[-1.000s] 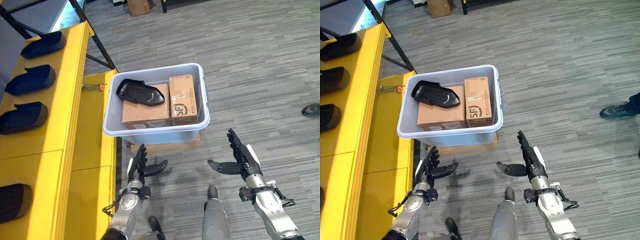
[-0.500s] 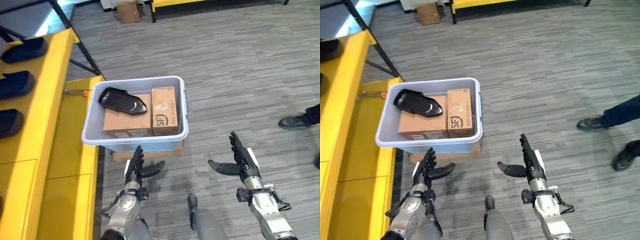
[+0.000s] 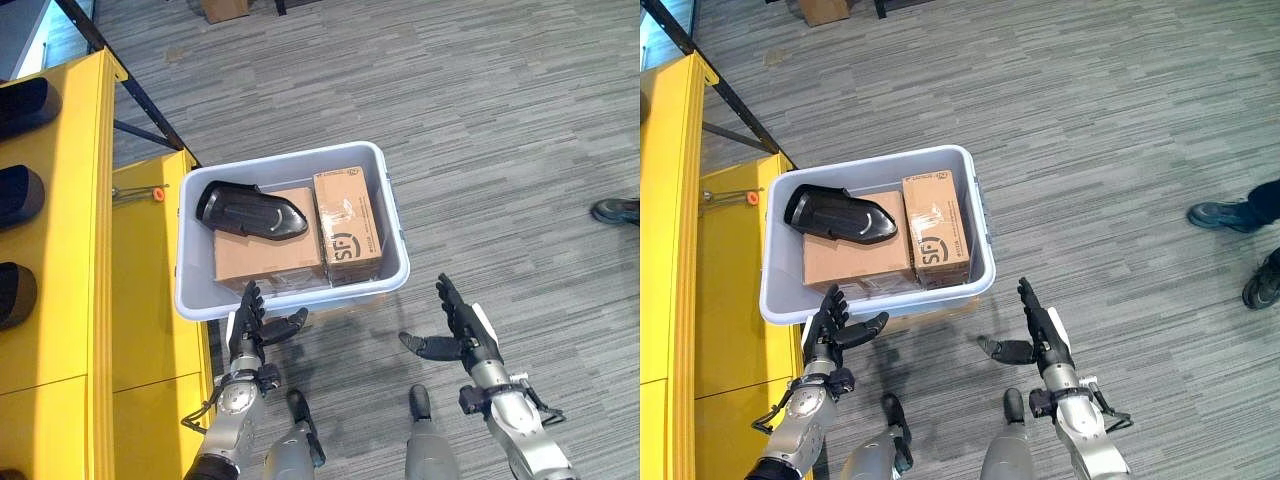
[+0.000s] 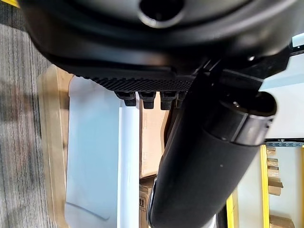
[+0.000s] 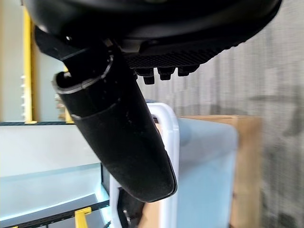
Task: Move parts from the plastic box to the shelf.
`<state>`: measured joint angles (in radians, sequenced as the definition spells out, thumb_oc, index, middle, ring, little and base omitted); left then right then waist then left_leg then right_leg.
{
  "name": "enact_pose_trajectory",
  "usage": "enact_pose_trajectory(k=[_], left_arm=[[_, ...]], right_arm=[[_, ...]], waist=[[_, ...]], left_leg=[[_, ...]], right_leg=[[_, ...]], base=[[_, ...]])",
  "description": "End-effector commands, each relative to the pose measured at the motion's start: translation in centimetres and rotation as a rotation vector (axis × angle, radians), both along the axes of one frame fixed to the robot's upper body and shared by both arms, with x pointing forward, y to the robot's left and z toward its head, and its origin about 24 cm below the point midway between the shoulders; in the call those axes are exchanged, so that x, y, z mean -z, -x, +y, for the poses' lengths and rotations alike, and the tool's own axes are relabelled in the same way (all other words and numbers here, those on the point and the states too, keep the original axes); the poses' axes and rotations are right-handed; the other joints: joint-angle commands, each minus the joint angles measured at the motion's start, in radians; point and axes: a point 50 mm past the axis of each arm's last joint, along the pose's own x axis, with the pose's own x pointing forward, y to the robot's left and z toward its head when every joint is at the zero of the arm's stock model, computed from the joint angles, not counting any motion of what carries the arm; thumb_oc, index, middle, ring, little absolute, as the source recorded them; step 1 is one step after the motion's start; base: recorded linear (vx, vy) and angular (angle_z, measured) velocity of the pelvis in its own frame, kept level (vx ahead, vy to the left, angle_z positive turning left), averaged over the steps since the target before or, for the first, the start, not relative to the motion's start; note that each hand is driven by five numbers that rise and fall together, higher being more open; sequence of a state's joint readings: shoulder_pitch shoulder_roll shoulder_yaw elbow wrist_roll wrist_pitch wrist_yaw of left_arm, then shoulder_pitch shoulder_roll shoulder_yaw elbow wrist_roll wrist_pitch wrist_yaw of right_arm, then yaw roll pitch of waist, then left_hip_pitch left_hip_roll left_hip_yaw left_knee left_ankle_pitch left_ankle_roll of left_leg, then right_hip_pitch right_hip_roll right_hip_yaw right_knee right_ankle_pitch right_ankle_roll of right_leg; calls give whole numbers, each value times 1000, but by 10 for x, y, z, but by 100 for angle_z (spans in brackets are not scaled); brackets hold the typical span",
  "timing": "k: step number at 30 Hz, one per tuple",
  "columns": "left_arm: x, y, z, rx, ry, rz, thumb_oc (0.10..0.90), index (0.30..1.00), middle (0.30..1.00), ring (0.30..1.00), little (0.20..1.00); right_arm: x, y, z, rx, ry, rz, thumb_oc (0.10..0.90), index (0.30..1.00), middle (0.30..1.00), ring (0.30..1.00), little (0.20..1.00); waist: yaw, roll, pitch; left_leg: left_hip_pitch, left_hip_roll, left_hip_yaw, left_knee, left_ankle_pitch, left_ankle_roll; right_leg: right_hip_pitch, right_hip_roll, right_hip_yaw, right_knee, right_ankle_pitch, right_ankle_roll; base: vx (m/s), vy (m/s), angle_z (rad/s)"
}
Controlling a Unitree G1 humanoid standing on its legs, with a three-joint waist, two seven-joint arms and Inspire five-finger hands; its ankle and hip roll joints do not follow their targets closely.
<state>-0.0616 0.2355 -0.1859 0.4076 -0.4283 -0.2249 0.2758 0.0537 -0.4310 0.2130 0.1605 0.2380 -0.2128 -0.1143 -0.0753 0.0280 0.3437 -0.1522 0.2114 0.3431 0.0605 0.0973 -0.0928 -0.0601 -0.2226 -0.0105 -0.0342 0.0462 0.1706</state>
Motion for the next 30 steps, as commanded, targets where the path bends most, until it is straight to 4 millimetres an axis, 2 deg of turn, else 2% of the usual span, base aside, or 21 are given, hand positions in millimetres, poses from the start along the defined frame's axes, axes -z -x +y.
enact_pose_trajectory(k=[1,4,6,8,9,10,11,13,14,15,16,17,18,19,20,21,23,26,30], left_arm=[[-36,-13,1,5,-1,-204,900,1000,1000,1000,1000],[-38,-16,-1,23,-11,-205,900,1000,1000,1000,1000],[-39,-19,-6,50,-18,-205,900,1000,1000,1000,1000],[-42,-22,-9,66,-22,-216,900,1000,1000,1000,1000],[-42,-22,-9,66,-22,-217,900,1000,1000,1000,1000],[-45,-24,-10,73,-28,-224,900,1000,1000,1000,1000],[-46,-25,-9,76,-31,-226,900,1000,1000,1000,1000],[-48,-27,-9,80,-34,-235,900,1000,1000,1000,1000],[-48,-27,-10,81,-34,-235,900,1000,1000,1000,1000],[-49,-29,-10,80,-35,-236,900,1000,1000,1000,1000],[-48,-29,-9,78,-35,-236,900,1000,1000,1000,1000],[-48,-30,-8,73,-37,-237,900,1000,1000,1000,1000],[-46,-29,-9,67,-34,-228,900,1000,1000,1000,1000],[-46,-29,-9,67,-34,-228,900,1000,1000,1000,1000],[-44,-28,-9,63,-28,-227,900,1000,1000,1000,1000],[-43,-28,-10,68,-28,-222,900,1000,1000,1000,1000],[-40,-25,-13,80,-15,-218,900,1000,1000,1000,1000],[-41,-25,-18,76,21,-230,900,1000,1000,1000,1000],[-40,-24,-23,91,38,-222,900,1000,1000,1000,1000]], right_arm=[[-41,-8,-7,12,-9,-215,900,1000,1000,1000,1000],[-43,-10,-6,13,-10,-227,900,1000,1000,1000,1000],[-45,-11,-6,12,-6,-234,900,1000,1000,1000,1000],[-48,-15,-1,-2,-10,-253,900,1000,1000,1000,1000],[-49,-15,-1,-2,-10,-253,900,1000,1000,1000,1000],[-50,-17,3,-18,-7,-262,900,1000,1000,1000,1000],[-51,-18,6,-28,-11,-265,900,1000,1000,1000,1000],[-51,-19,10,-39,-17,-267,900,1000,1000,1000,1000],[-51,-19,10,-42,-17,-263,900,1000,1000,1000,1000],[-52,-21,11,-47,-19,-266,900,1000,1000,1000,1000],[-52,-23,11,-50,-22,-266,900,1000,1000,1000,1000],[-52,-24,12,-49,-24,-266,900,1000,1000,1000,1000],[-52,-24,11,-43,-19,-267,900,1000,1000,1000,1000],[-52,-24,11,-43,-19,-267,900,1000,1000,1000,1000],[-52,-23,10,-43,-6,-268,900,1000,1000,1000,1000],[-53,-23,9,-43,-1,-271,900,1000,1000,1000,1000],[-52,-20,5,-41,6,-268,900,1000,1000,1000,1000],[-58,-23,-1,-35,14,-288,900,1000,1000,1000,1000],[-58,-22,-3,-28,19,-287,900,1000,1000,1000,1000]], waist=[[1,-46,-96],[5,-52,-105],[5,-50,-111],[-6,-39,-100],[-4,-41,-100],[-8,-32,-86],[-15,-23,-75],[-25,-17,-61],[-34,-15,-57],[-48,-16,-49],[-57,-19,-45],[-62,-24,-46],[-70,-30,-55],[-70,-29,-54],[-78,-35,-70],[-81,-35,-72],[-84,-47,-94],[-80,-26,-126],[-81,-6,-134]], left_leg=[[-145,95,-27,198,30,-61],[-166,58,-41,218,-14,-34],[-159,15,-47,195,-42,-4],[-116,-27,-45,153,-62,33],[-115,-28,-43,151,-61,33],[-86,-44,-37,127,-69,51],[-61,-54,-35,105,-71,61],[-8,-80,-17,72,-88,75],[8,-87,-20,60,-90,75],[28,-93,-20,48,-93,68],[50,-102,-19,37,-99,63],[71,-109,-15,24,-105,57],[108,-112,-6,-3,-113,38],[110,-112,-7,-4,-112,38],[144,-113,3,-24,-116,22],[163,-113,-1,-30,-120,16],[195,-119,-15,-10,-140,1],[200,-90,-34,18,-119,-21],[206,-63,-41,39,-88,-39]], right_leg=[[91,-81,-28,160,-98,7],[96,-108,-36,178,-53,25],[60,-120,-24,255,31,23],[-25,-112,6,396,121,4],[-28,-113,9,398,120,5],[-72,-112,-1,460,152,-4],[-113,-102,-1,512,155,-5],[-171,-112,-50,548,138,-10],[-197,-93,-40,543,121,-12],[-233,-57,-41,502,72,-18],[-241,-37,-45,444,41,-19],[-236,-36,-56,361,38,-15],[-239,-49,-81,189,65,5],[-236,-49,-82,186,67,5],[-254,-65,-84,102,127,29],[-244,-65,-82,72,143,38],[-209,-71,-76,48,163,41],[-184,-47,-106,80,143,25],[-179,-30,-120,121,99,5]], base=[[149,124,9],[127,133,10],[73,165,18],[47,209,16],[23,217,3],[22,178,4],[58,257,10],[120,200,-1],[145,118,-27],[152,49,-30],[185,14,-26],[296,-60,-15],[231,-64,-7],[314,-124,17],[221,-105,32],[372,-214,24],[275,-216,11],[147,-195,46],[96,-131,-7]])
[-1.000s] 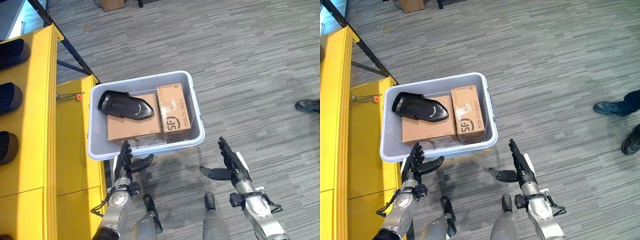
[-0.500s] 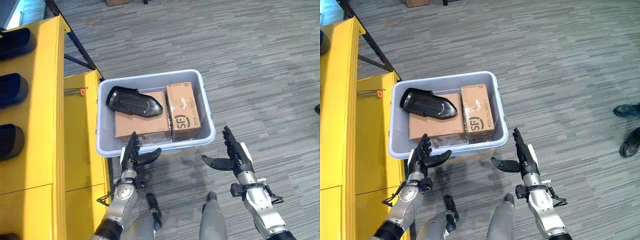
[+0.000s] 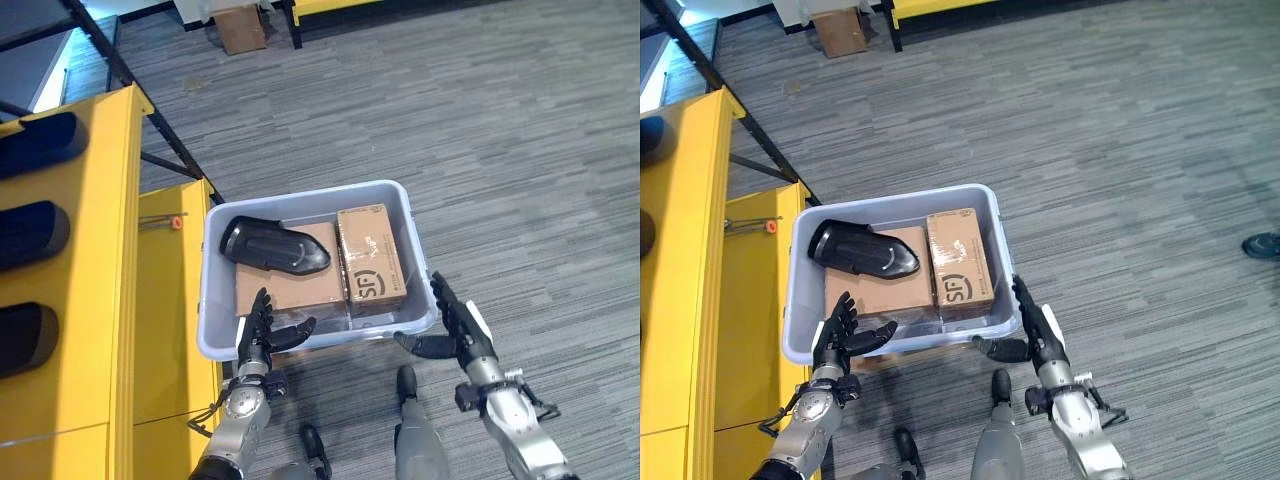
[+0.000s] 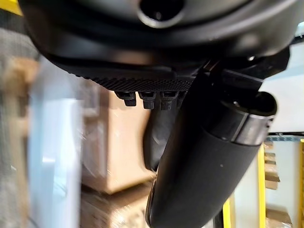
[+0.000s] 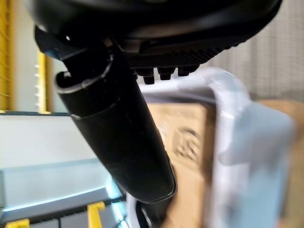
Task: Move parts from the plastic box to the shelf.
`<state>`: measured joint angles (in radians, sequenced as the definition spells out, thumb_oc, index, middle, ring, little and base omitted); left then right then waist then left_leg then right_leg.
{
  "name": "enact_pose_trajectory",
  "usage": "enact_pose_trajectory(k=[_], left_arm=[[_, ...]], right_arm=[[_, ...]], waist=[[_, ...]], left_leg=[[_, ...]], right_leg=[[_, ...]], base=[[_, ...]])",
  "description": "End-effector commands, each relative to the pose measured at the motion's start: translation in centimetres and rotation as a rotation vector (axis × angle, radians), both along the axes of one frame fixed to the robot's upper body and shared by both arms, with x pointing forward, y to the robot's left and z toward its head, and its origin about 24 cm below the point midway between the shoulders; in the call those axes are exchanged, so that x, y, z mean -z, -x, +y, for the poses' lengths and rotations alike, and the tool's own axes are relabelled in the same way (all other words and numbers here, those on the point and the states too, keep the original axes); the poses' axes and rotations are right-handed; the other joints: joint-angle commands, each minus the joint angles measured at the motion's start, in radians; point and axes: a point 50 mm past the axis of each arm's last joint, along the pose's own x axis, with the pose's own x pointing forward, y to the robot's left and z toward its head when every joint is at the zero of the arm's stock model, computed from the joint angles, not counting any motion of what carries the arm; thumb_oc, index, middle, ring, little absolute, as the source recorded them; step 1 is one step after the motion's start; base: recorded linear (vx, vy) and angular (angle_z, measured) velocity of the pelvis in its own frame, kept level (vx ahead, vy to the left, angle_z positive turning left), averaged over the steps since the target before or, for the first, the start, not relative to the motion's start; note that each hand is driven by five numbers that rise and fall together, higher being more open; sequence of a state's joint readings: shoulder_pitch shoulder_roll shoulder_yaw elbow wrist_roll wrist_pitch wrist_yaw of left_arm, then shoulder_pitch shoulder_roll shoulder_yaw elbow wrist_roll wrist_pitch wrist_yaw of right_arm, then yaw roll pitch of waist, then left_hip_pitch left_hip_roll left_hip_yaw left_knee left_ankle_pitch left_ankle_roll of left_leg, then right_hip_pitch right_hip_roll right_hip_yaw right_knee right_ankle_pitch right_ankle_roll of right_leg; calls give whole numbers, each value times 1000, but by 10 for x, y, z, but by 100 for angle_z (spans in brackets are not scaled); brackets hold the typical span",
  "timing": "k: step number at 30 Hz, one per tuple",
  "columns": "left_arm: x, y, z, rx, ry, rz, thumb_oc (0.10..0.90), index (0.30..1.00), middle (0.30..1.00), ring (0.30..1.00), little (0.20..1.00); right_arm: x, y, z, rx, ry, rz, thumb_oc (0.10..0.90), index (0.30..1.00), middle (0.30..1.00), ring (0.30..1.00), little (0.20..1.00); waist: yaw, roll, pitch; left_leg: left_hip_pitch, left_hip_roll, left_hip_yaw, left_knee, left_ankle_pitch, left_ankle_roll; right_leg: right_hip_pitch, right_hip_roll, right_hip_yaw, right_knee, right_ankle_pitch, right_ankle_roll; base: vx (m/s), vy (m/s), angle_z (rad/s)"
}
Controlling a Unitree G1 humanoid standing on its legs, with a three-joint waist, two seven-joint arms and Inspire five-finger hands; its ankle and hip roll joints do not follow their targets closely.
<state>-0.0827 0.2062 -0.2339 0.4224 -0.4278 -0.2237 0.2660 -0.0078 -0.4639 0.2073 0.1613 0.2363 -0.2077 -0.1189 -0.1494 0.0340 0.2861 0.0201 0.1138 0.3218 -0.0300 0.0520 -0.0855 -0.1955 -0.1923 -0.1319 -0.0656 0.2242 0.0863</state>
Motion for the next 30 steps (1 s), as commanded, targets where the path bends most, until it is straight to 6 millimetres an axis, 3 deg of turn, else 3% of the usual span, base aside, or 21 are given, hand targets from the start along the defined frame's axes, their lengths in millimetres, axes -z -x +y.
enact_pose_trajectory(k=[1,8,9,10,11,13,15,16,18,19,21,26,28,30], left_arm=[[-41,-21,-4,27,22,-227,900,1000,1000,1000,1000],[-42,-21,-9,48,40,-231,900,1000,1000,1000,1000],[-43,-21,-10,45,50,-235,900,1000,1000,1000,1000],[-45,-21,-10,50,56,-241,900,1000,1000,1000,1000],[-45,-21,-10,50,56,-241,900,1000,1000,1000,1000],[-44,-21,-11,51,54,-235,900,1000,1000,1000,1000],[-43,-20,-10,51,59,-231,900,1000,1000,1000,1000],[-43,-19,-9,47,56,-230,900,1000,1000,1000,1000],[-43,-19,-6,37,38,-229,900,1000,1000,1000,1000],[-43,-20,-5,34,36,-230,900,1000,1000,1000,1000],[-41,-18,-4,36,34,-222,900,1000,1000,1000,1000],[-43,-20,-5,54,24,-231,900,1000,1000,1000,1000],[-46,-21,-1,50,12,-244,900,1000,1000,1000,1000],[-47,-22,-1,48,9,-246,900,1000,1000,1000,1000]], right_arm=[[-42,-8,1,-25,-16,-229,900,1000,1000,1000,1000],[-43,-6,-4,-7,-16,-233,900,1000,1000,1000,1000],[-44,-5,-5,-8,-14,-237,900,1000,1000,1000,1000],[-44,-4,-6,-7,-16,-235,900,1000,1000,1000,1000],[-44,-4,-6,-7,-16,-235,900,1000,1000,1000,1000],[-43,-3,-6,-9,-12,-234,900,1000,1000,1000,1000],[-40,-2,-8,9,-11,-227,900,1000,1000,1000,1000],[-40,-1,-8,17,-14,-228,900,1000,1000,1000,1000],[-39,-2,-8,29,-11,-230,900,1000,1000,1000,1000],[-41,-3,-7,29,-11,-238,900,1000,1000,1000,1000],[-39,-2,-6,25,-25,-230,900,1000,1000,1000,1000],[-40,-3,-3,18,-36,-238,900,1000,1000,1000,1000],[-41,-5,1,10,-44,-238,900,1000,1000,1000,1000],[-40,-5,3,7,-46,-235,900,1000,1000,1000,1000]], waist=[[-7,-11,-77],[-6,16,-76],[0,6,-59],[9,-7,-49],[9,-8,-51],[22,-43,-33],[16,-41,-34],[18,-35,-31],[29,-21,-36],[34,-10,-42],[26,-1,-51],[21,10,-63],[28,3,-70],[31,-2,-72]], left_leg=[[33,36,-21,130,-43,-48],[18,84,-45,216,44,-80],[-56,100,-80,398,113,-98],[-94,90,-110,467,131,-104],[-98,89,-110,467,134,-103],[-155,83,-122,570,109,-95],[-168,175,-86,447,138,-88],[-146,213,-76,330,160,-91],[-118,253,-95,100,233,-106],[-120,274,-100,39,269,-124],[-82,286,-67,19,274,-131],[-55,234,-16,20,229,-135],[-47,197,5,30,163,-113],[-49,183,10,42,142,-105]], right_leg=[[-44,-59,0,154,-80,88],[-40,-23,-17,214,-160,45],[-10,-9,-13,217,-190,11],[6,-7,-8,213,-195,-3],[3,-8,-9,211,-192,-4],[33,-8,-1,215,-214,-21],[46,-7,1,219,-222,-9],[53,-5,11,230,-234,2],[49,-4,38,245,-250,27],[46,-4,49,250,-252,35],[44,-12,49,266,-266,42],[67,-45,52,235,-231,70],[86,-77,69,193,-205,92],[88,-90,76,183,-193,101]], base=[[28,-46,7],[96,-161,13],[63,-206,23],[59,-202,30],[25,-125,45],[97,-138,3],[160,58,-17],[187,213,6],[191,270,-6],[131,189,-21],[129,138,-32],[144,218,-47],[116,216,-5],[52,108,-5]])
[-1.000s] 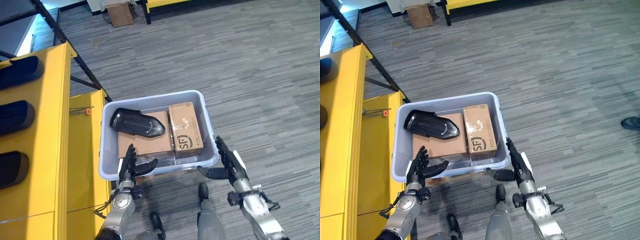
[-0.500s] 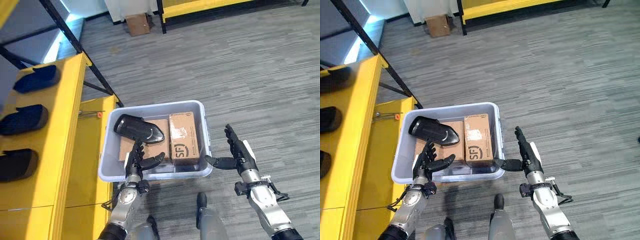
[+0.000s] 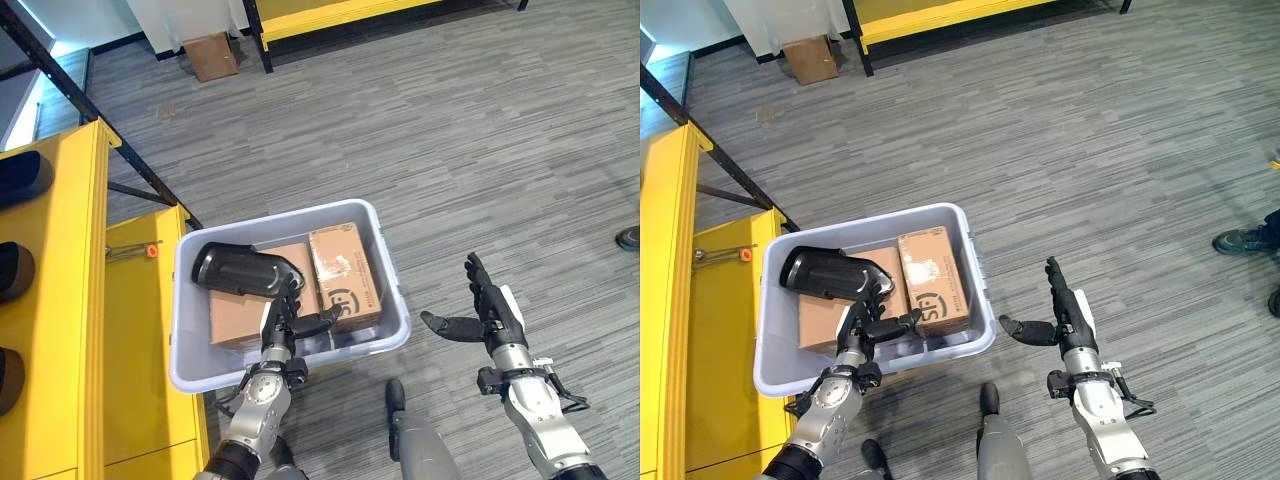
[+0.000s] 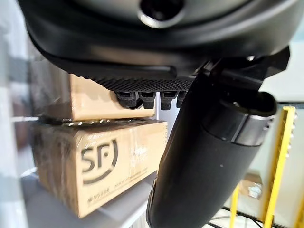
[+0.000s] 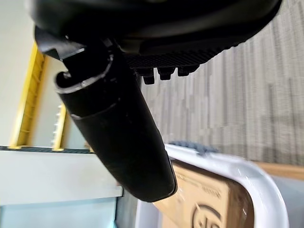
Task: Move parts from the plastic box to the shelf.
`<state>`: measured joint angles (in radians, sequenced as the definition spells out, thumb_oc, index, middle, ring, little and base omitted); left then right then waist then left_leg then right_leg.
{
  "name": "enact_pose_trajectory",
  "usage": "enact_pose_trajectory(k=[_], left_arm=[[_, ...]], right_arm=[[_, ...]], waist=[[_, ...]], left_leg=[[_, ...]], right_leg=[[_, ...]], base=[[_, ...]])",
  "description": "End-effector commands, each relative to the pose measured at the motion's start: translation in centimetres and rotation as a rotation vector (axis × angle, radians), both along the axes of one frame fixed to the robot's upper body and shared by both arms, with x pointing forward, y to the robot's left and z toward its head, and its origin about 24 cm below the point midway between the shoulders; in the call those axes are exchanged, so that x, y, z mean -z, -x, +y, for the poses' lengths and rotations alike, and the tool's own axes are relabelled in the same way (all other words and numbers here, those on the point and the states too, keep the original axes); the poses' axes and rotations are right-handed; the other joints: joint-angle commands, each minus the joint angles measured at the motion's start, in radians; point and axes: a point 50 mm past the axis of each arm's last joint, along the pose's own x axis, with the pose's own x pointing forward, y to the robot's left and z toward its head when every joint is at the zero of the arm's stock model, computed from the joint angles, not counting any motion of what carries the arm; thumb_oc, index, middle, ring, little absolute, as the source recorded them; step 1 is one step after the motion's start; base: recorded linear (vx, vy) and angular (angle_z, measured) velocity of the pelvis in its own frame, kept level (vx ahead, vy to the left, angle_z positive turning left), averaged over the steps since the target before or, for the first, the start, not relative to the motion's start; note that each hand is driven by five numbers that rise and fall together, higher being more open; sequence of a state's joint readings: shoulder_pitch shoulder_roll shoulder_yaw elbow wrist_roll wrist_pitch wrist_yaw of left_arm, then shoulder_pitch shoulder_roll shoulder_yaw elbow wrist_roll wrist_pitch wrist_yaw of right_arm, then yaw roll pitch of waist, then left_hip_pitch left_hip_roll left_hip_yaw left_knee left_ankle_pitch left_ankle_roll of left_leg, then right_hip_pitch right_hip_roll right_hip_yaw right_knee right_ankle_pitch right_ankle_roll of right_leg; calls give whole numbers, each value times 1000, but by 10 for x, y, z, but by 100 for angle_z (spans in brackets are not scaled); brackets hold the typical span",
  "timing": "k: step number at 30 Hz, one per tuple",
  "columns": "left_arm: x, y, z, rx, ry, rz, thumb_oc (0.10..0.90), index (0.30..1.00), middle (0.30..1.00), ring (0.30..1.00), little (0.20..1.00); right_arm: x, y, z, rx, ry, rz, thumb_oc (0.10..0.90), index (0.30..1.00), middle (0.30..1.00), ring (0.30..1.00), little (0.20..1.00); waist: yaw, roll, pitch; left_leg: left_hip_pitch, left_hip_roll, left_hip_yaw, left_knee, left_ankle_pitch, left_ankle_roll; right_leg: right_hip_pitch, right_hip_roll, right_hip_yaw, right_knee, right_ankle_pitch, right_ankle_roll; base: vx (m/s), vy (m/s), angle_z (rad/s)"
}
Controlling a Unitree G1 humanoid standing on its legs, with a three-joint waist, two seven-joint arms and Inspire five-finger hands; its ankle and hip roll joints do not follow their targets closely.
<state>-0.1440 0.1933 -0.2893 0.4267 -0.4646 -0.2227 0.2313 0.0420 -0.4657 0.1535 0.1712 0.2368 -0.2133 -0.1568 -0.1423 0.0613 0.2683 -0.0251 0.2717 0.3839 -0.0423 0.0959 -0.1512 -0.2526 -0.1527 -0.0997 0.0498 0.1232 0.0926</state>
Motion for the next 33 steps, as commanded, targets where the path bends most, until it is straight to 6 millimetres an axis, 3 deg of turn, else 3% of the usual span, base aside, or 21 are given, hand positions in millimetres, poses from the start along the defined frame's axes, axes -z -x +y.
enact_pose_trajectory(k=[1,5,12,17,22,23,28,29,33], left_arm=[[-39,-9,21,-50,-29,-212,900,1000,1000,1000,1000],[-43,-14,23,-58,-42,-228,900,1000,1000,1000,1000],[-44,-13,27,-61,-55,-227,900,1000,1000,1000,1000],[-46,-13,26,-49,-54,-232,900,1000,1000,1000,1000],[-46,-13,23,-37,-46,-228,900,1000,1000,1000,1000],[-43,-12,20,-28,-39,-214,900,1000,1000,1000,1000],[-46,-14,18,-17,-26,-217,900,1000,1000,1000,1000],[-45,-14,16,-5,-27,-211,900,1000,1000,1000,1000],[-47,-16,14,24,-21,-217,900,1000,1000,1000,1000]], right_arm=[[-47,-16,22,-97,-37,-255,900,1000,1000,1000,1000],[-49,-18,26,-109,-44,-266,900,1000,1000,1000,1000],[-59,-18,26,-121,-5,-304,900,1000,1000,1000,1000],[-98,-28,30,-154,115,-462,900,1000,1000,1000,1000],[-140,-44,46,-193,213,-626,900,1000,1000,1000,1000],[-162,-55,61,-203,264,-709,900,1000,1000,1000,1000],[-197,-82,91,-230,346,-787,900,1000,1000,1000,1000],[-214,-100,101,-223,401,-790,900,1000,1000,1000,1000],[-250,-131,118,-187,485,-776,900,1000,1000,1000,1000]], waist=[[25,-32,-57],[22,-48,-74],[20,-61,-103],[35,-65,-112],[55,-70,-114],[74,-72,-114],[106,-78,-105],[131,-83,-98],[168,-87,-78]], left_leg=[[-8,14,-45,65,80,-35],[-6,-12,-29,85,39,-22],[10,-25,-13,60,42,-22],[6,-23,-25,49,56,-27],[-2,-21,-42,38,66,-29],[-7,-22,-51,34,69,-29],[-28,-24,-69,34,71,-28],[-40,-27,-78,37,71,-27],[-79,-32,-101,45,70,-27]], right_leg=[[143,-139,49,60,-82,102],[137,-161,62,38,-39,125],[139,-169,58,8,2,141],[150,-168,31,-5,4,141],[158,-165,10,-17,3,138],[165,-166,-1,-23,3,138],[168,-166,-18,-28,0,134],[169,-168,-28,-28,-2,130],[164,-172,-51,-27,-2,124]], base=[[53,114,-4],[63,102,-2],[56,37,-8],[47,3,-7],[20,-9,7],[14,-11,11],[-12,-7,17],[-30,-11,15],[-36,-15,23]])
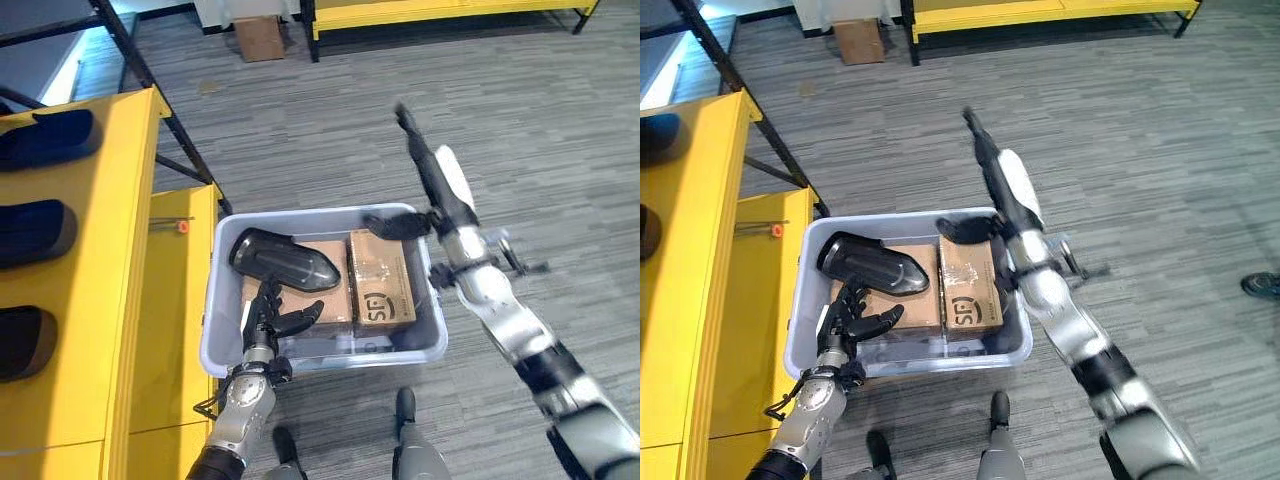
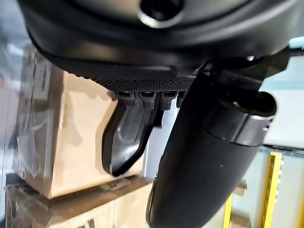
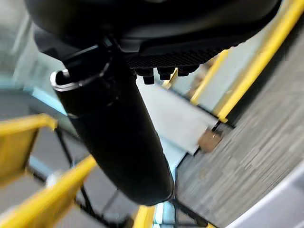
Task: Move parts from the plastic box to the shelf.
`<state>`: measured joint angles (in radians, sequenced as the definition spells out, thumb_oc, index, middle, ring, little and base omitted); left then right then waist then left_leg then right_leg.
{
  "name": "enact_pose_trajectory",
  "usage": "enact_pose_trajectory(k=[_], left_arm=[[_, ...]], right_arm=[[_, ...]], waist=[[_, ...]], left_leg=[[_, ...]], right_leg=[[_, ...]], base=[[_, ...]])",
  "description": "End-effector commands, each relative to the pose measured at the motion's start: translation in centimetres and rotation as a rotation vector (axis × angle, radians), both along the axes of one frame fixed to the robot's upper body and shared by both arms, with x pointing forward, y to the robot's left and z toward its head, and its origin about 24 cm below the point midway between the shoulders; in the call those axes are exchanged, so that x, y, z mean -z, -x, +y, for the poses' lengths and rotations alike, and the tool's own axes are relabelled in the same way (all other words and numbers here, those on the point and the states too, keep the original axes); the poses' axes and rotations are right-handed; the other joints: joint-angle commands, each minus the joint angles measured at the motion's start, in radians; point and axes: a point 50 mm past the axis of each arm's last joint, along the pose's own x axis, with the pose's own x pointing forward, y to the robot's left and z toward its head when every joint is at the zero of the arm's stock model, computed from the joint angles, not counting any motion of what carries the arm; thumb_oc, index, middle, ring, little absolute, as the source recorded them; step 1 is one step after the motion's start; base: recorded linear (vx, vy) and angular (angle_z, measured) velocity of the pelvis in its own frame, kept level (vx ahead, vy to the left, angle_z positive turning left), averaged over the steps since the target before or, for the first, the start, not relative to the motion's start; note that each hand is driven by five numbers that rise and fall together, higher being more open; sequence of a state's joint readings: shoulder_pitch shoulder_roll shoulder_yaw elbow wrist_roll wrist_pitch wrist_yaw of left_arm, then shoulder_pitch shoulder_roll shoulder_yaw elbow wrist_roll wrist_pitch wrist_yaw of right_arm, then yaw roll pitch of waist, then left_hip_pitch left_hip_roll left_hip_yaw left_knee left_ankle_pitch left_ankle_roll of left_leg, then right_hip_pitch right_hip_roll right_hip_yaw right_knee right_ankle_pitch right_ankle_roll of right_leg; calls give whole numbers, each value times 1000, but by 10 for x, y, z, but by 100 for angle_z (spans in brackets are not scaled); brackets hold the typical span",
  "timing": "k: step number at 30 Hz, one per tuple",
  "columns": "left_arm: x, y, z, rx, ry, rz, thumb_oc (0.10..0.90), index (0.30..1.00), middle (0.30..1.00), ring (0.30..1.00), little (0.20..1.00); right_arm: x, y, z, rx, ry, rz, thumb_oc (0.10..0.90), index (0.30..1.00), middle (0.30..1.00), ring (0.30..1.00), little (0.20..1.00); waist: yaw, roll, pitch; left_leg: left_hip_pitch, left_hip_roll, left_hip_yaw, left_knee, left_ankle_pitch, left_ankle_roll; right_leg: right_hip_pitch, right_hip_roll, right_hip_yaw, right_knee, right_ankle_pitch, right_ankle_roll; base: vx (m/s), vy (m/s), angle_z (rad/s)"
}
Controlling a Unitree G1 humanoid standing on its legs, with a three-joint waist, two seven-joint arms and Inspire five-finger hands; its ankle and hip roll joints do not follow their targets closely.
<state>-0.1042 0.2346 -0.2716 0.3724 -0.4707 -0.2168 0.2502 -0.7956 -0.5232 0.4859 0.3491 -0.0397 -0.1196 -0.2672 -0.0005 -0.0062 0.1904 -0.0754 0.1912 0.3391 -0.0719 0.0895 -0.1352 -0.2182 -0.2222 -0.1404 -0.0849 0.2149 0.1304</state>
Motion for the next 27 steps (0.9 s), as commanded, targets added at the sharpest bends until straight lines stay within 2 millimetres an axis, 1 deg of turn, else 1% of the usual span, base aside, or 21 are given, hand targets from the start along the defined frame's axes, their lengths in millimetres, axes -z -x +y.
enact_pose_trajectory(k=[1,2,3,6,11,14,15,17,18,20,21,27], left_arm=[[-46,-23,-2,73,0,-215,900,1000,1000,1000,1000],[-47,-23,-2,81,-3,-216,900,1000,1000,1000,1000],[-47,-24,-2,85,-2,-216,900,1000,1000,1000,1000],[-51,-28,-3,98,-4,-228,900,1000,1000,1000,1000],[-59,-37,-11,116,1,-251,900,1000,1000,1000,1000],[-64,-42,-18,131,1,-264,900,1000,1000,1000,1000],[-65,-42,-18,132,1,-265,900,1000,1000,1000,1000],[-67,-45,-22,141,1,-271,900,1000,1000,1000,1000],[-68,-47,-27,152,5,-270,900,1000,1000,1000,1000],[-68,-47,-27,152,5,-271,900,1000,1000,1000,1000],[-69,-49,-31,154,4,-273,900,1000,1000,1000,1000],[-70,-52,-36,149,11,-269,900,1000,1000,1000,1000]], right_arm=[[-87,-14,27,-4,-21,-239,900,1000,1000,1000,1000],[-91,-20,34,0,-9,-223,900,1000,1000,1000,1000],[-92,-25,36,19,2,-204,900,1000,1000,1000,1000],[-100,-37,45,50,28,-161,900,1000,1000,1000,1000],[-106,-52,42,130,-3,-79,900,1000,1000,1000,1000],[-106,-58,32,180,-53,-35,900,1000,1000,1000,1000],[-106,-58,32,180,-53,-36,900,1000,1000,1000,1000],[-107,-61,28,207,-64,-21,900,1000,1000,1000,1000],[-107,-62,25,227,-87,-11,900,1000,1000,1000,1000],[-108,-62,25,227,-88,-12,900,1000,1000,1000,1000],[-110,-63,19,264,-91,-16,900,1000,1000,1000,1000],[-114,-62,25,259,-86,-28,900,1000,1000,1000,1000]], waist=[[36,-21,3],[48,-22,8],[63,-23,11],[88,-24,32],[131,-11,76],[151,1,98],[150,2,98],[164,9,109],[177,17,120],[176,18,120],[190,26,135],[203,31,152]], left_leg=[[-38,48,-63,76,79,-44],[-49,46,-69,78,78,-44],[-58,45,-76,80,78,-43],[-93,44,-95,96,75,-42],[-148,39,-131,134,58,-35],[-176,33,-150,150,54,-32],[-179,33,-152,152,54,-32],[-191,29,-161,151,54,-31],[-201,23,-168,155,53,-27],[-202,23,-169,156,53,-27],[-220,18,-179,163,49,-25],[-246,8,-189,176,34,-17]], right_leg=[[127,-102,-15,108,-93,86],[122,-103,-20,109,-92,86],[121,-102,-26,109,-95,85],[104,-104,-41,131,-104,81],[70,-109,-59,185,-133,74],[56,-120,-73,214,-138,75],[54,-120,-74,216,-139,75],[45,-124,-80,225,-138,77],[39,-130,-89,232,-137,77],[40,-130,-90,232,-137,77],[30,-135,-98,241,-139,77],[14,-146,-104,250,-139,78]], base=[[-34,-23,27],[-29,-23,19],[-32,-25,18],[-38,-21,21],[-49,-14,23],[-20,1,26],[-18,3,24],[-13,12,14],[-8,17,15],[-12,8,18],[-19,13,12],[-9,15,10]])
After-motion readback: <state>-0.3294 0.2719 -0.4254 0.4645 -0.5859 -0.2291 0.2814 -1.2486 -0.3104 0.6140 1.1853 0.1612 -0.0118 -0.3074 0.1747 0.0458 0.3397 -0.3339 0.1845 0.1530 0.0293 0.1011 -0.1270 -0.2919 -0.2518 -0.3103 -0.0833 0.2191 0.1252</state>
